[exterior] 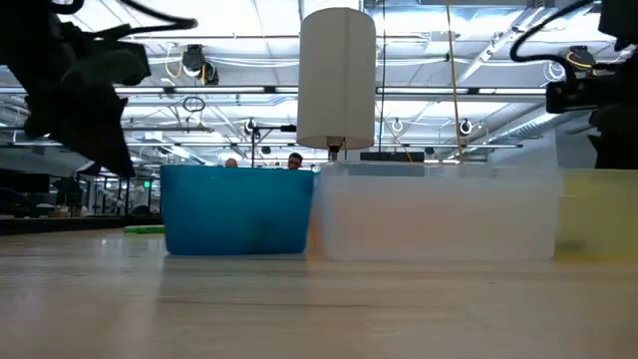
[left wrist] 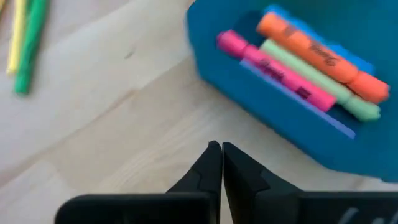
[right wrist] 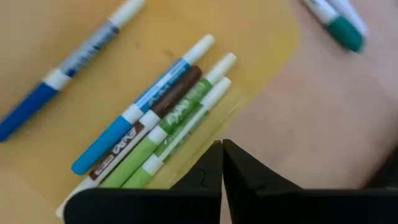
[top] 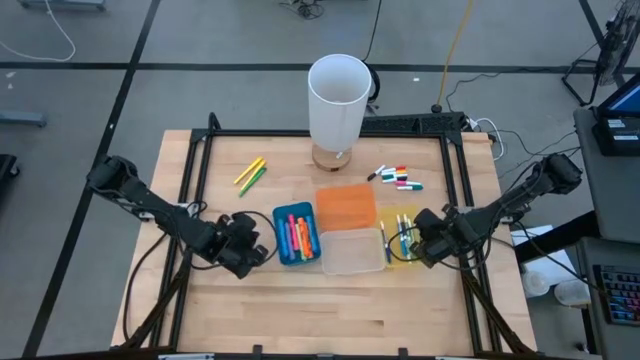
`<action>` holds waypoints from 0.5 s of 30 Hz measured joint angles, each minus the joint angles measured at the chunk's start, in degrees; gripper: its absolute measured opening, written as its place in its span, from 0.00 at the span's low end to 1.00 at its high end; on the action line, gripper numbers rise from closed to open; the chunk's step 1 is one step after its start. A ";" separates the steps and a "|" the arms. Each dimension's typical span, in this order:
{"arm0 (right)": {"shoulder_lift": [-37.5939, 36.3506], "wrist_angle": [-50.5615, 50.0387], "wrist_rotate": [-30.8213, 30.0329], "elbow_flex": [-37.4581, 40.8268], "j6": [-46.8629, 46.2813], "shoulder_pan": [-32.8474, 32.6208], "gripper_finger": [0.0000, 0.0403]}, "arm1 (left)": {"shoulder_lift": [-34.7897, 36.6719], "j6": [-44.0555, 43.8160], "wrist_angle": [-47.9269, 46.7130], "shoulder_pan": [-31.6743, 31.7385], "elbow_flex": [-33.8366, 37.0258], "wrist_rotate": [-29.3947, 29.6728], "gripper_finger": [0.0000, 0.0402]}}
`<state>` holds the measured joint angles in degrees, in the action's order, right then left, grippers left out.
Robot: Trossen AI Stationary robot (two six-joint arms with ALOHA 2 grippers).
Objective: Pick & Place Markers
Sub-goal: Adjust the bins on the table
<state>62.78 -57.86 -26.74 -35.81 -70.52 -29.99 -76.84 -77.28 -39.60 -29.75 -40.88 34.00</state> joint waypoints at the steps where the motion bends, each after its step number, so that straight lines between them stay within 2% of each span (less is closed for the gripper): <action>1: 0.00 1.22 -0.03 0.00 0.98 0.19 0.00 | 0.00 -1.74 -1.34 -0.05 0.00 -0.45 0.03; 6: 0.01 6.11 -0.23 0.02 5.48 2.22 0.00 | 0.00 -4.04 -3.43 -0.07 0.00 -4.07 0.02; 10: 0.00 7.36 -0.32 0.04 6.65 3.62 0.00 | 0.00 -4.10 -3.00 -0.09 0.00 -3.60 0.05; 15: 0.02 9.42 -2.73 0.09 7.38 3.82 0.00 | 0.00 -2.26 -0.89 -0.07 0.00 -3.13 0.03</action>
<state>62.81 -48.44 -29.48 -35.73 -63.14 -26.17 -76.84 -79.53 -40.49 -29.82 -40.88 30.87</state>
